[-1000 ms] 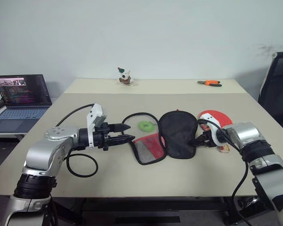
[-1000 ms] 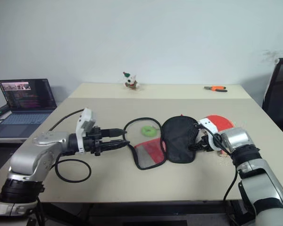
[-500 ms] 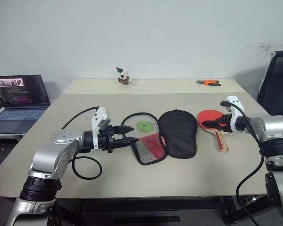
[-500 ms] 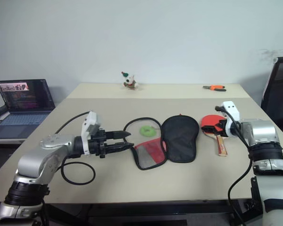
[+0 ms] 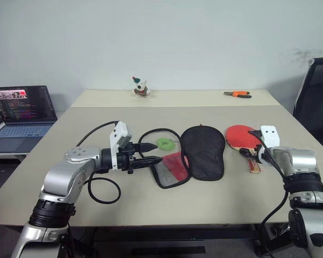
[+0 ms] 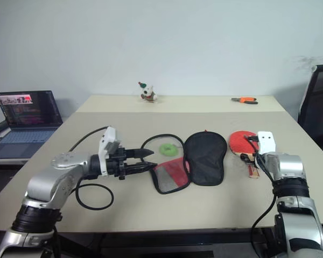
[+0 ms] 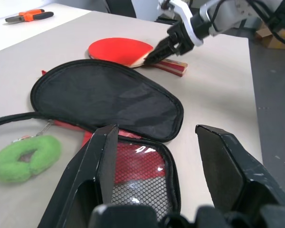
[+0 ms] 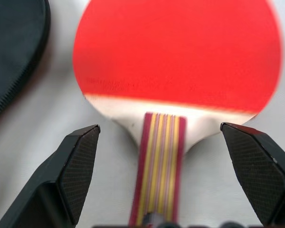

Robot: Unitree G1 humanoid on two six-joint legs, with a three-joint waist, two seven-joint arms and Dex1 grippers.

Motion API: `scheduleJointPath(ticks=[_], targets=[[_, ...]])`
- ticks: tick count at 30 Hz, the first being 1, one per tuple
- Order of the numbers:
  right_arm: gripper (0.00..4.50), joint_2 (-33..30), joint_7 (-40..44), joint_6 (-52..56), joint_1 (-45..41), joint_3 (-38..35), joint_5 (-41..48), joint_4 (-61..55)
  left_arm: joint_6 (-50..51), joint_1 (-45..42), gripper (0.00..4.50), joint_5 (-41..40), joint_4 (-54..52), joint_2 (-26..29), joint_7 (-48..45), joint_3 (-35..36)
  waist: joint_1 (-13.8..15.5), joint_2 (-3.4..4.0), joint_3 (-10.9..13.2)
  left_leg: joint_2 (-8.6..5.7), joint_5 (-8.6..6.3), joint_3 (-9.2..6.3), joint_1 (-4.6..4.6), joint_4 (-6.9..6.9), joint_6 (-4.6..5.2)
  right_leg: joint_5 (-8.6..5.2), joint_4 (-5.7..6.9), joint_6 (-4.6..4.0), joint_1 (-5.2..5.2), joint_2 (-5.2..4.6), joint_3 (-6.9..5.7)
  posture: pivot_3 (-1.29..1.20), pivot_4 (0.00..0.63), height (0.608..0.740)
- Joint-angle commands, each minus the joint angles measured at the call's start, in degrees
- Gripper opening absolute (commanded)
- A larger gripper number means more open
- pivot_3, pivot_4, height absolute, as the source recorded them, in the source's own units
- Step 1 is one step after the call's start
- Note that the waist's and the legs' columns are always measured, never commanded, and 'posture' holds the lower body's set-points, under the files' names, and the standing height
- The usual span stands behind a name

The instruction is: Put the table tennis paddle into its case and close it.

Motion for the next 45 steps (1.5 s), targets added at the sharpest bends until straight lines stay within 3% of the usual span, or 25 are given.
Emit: scheduleJointPath(ticks=[1,12,16,21,24,31,35,39,45], targets=[[4.48,0.01,-1.74,-2.16,-0.58,-0.87,-0.78,2.45,-1.22,-0.98,2.83,0.05,-0.81,0.09,0.26,0.72,0.01,0.0,0.0,0.0,0.0,0.0,0.0,0.01,0.0,0.0,-0.01,0.0,0.02,0.0,-0.02,0.0,0.15,0.74],[4.48,2.3,-4.29,-1.47,-0.22,-2.5,-0.13,2.68,-1.57,0.35,2.83,0.22,-1.54,0.44,1.22,1.56,-0.06,0.0,0.0,0.02,0.0,0.01,0.02,0.04,0.0,0.0,0.03,0.0,0.02,0.02,-0.01,0.0,0.15,0.74],[3.62,3.11,-5.93,-5.39,-0.59,-2.64,-1.23,5.73,-1.8,0.56,2.83,0.35,-1.59,0.39,1.42,1.34,-0.12,0.0,0.0,0.03,0.0,0.01,0.04,0.03,0.0,0.0,0.03,0.0,0.02,0.03,0.02,0.0,0.15,0.74],[1.89,3.45,-9.3,-10.12,-1.62,-4.2,-1.37,7.58,-2.01,0.7,2.83,0.36,-1.64,0.43,1.8,1.16,-0.07,-0.01,-0.01,0.03,0.01,0.02,0.12,0.09,0.01,0.02,0.04,0.02,0.09,0.03,0.08,0.0,0.15,0.74],[1.09,3.36,-10.09,-11.07,-2.35,-4.65,-1.1,5.47,-1.8,1.23,2.83,0.14,-2.1,0.51,2.18,1.46,-0.03,-0.01,-0.01,0.01,0.01,0.03,0.12,0.16,0.01,0.05,0.04,0.09,0.1,0.02,0.14,0.0,0.15,0.74],[1.1,5.89,-10.78,1.16,-2.1,-5.31,3.11,-16.74,-1.55,4.1,2.83,-0.99,-3.33,2.0,2.43,3.94,-0.38,0.2,0.12,0.05,0.01,0.16,-0.07,0.07,0.02,0.06,0.1,0.09,-0.23,0.04,0.42,0.0,0.15,0.74],[1.1,13.21,-14.74,14.36,-0.09,-6.42,6.78,-33.9,-0.57,5.78,2.83,-3.27,-4.62,2.78,1.67,6.06,-0.56,0.2,0.11,0.26,0.0,0.22,-0.2,-0.05,0.01,0.02,0.1,0.01,-0.5,0.07,0.69,0.0,0.15,0.74],[1.1,23.31,-19.29,23.27,1.55,-7.59,8.38,-43.59,-1.08,6.41,2.83,-2.91,-4.13,3.87,0.8,5.84,-0.32,0.2,0.09,0.28,0.02,0.22,-0.59,0.04,0.0,0.03,0.25,-0.01,-0.92,0.09,0.7,0.0,0.15,0.74],[1.1,33.66,-23.79,21.73,6.52,-4.09,6.28,-45.99,-1.43,5.87,2.83,-2.56,-3.64,3.83,1.22,5.21,0.19,0.2,0.09,0.02,0.01,0.27,-0.59,0.14,0.0,0.05,0.36,0.05,-0.93,0.06,0.77,0.0,0.15,0.74]])
